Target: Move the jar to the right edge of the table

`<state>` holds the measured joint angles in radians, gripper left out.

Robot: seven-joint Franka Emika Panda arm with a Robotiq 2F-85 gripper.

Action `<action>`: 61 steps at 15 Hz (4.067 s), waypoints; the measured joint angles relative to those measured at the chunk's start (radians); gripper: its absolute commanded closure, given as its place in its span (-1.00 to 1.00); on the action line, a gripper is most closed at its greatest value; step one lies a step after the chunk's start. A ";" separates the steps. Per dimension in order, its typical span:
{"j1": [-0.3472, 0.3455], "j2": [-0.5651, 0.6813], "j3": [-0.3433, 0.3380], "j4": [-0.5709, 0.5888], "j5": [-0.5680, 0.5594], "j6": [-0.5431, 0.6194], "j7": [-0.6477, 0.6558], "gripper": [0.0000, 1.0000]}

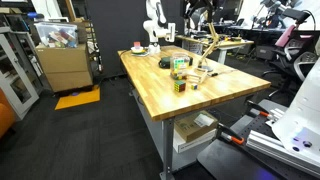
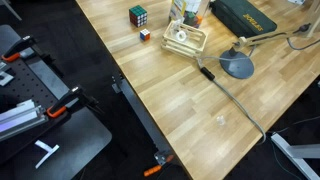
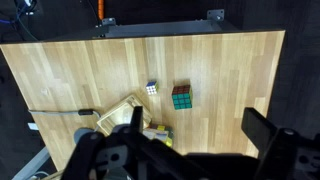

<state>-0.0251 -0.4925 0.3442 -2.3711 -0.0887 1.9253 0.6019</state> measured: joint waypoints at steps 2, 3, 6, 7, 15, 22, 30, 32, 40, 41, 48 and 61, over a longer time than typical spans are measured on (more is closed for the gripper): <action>0.003 0.000 -0.003 0.000 0.000 0.000 0.000 -1.00; 0.008 0.001 -0.007 0.000 0.000 0.000 0.000 -1.00; 0.009 0.028 -0.026 0.000 -0.011 0.033 0.000 -1.00; 0.008 0.049 -0.035 0.001 -0.021 0.056 -0.001 -1.00; 0.007 0.227 -0.082 0.054 -0.139 0.115 0.011 -1.00; 0.018 0.229 -0.092 0.058 -0.133 0.120 0.011 -1.00; 0.020 0.395 -0.189 0.119 -0.138 0.332 -0.110 -1.00; 0.019 0.485 -0.219 0.182 -0.143 0.370 -0.118 -1.00; 0.027 0.585 -0.243 0.288 -0.147 0.371 -0.120 -1.00; 0.027 0.585 -0.243 0.288 -0.147 0.370 -0.120 -1.00; 0.040 0.603 -0.282 0.303 -0.148 0.392 -0.096 -1.00; 0.048 1.012 -0.415 0.740 -0.168 0.382 -0.168 -1.00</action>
<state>0.0228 0.5198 -0.0712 -1.6311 -0.2564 2.3072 0.4344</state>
